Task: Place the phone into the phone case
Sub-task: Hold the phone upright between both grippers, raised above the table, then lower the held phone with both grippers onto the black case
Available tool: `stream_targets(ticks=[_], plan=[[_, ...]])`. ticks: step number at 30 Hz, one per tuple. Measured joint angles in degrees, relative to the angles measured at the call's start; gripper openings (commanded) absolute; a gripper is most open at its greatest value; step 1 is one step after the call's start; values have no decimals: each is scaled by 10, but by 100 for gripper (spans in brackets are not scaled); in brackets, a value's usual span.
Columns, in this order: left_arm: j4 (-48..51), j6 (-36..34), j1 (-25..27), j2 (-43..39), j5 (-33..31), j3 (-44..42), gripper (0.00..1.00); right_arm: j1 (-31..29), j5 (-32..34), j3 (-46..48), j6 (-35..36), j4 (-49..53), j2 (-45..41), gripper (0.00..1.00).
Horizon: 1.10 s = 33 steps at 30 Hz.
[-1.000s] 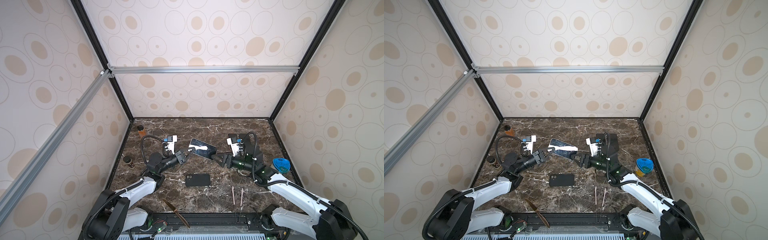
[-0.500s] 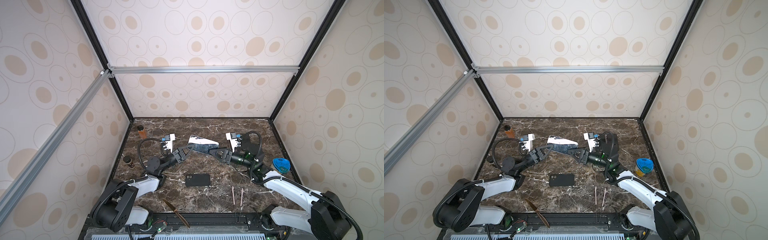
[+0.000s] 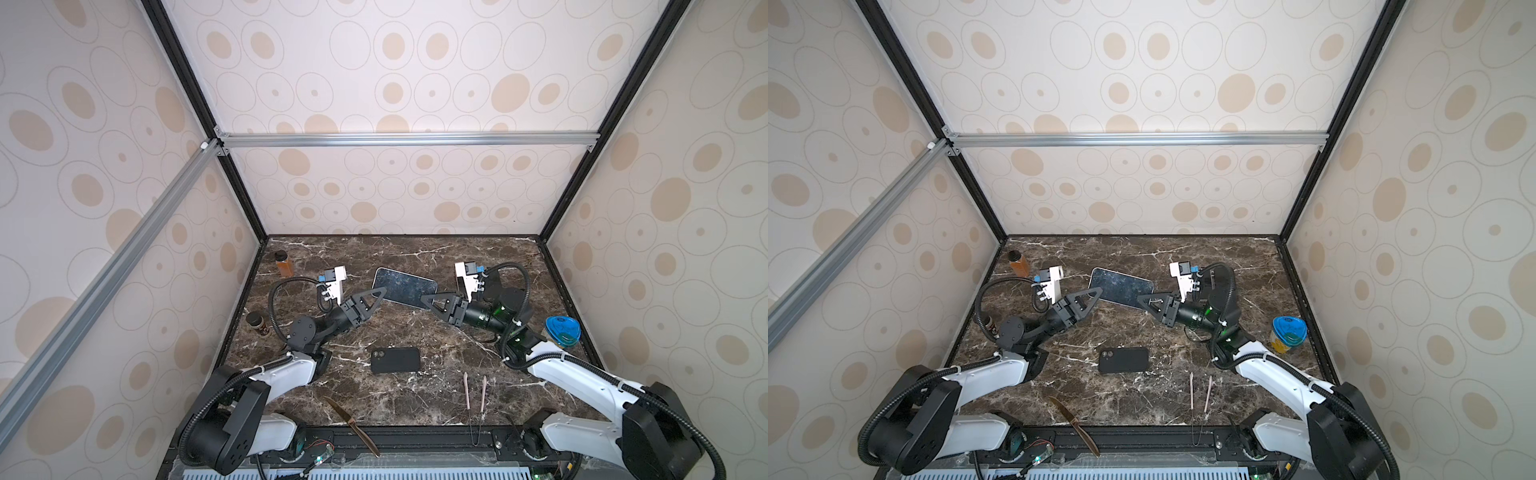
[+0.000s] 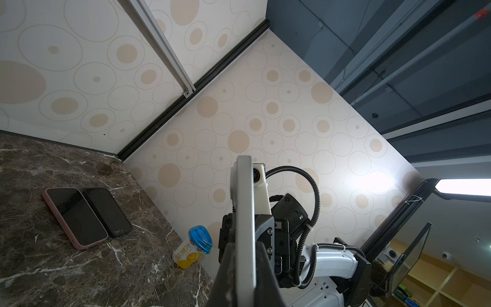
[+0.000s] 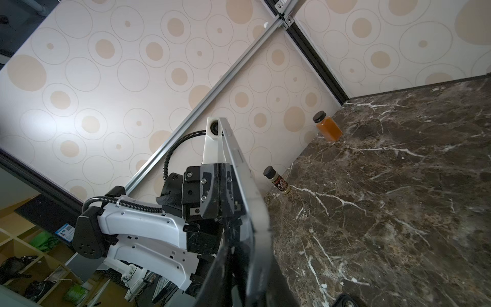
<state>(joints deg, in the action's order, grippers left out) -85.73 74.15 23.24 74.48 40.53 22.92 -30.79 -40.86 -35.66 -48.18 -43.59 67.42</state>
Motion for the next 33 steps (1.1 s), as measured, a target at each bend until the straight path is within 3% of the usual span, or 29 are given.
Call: stream_targets(ticks=[2,5,13,20,24,33], plan=[[15,-7,0,-11,-2,0,2,0,-5,0,-7,-11,2,13],[47,-23,0,-28,-7,0,24,0,-14,-2,-19,-27,6,10],[182,-90,0,-80,-17,0,52,0,-14,-7,-21,-19,23,0],[407,-201,0,-162,-54,12,74,0,19,-22,18,91,4,0],[540,-268,0,-209,-92,19,79,0,37,-26,49,164,-23,0],[769,-350,0,-235,-179,29,77,1,82,-60,112,344,-53,0]])
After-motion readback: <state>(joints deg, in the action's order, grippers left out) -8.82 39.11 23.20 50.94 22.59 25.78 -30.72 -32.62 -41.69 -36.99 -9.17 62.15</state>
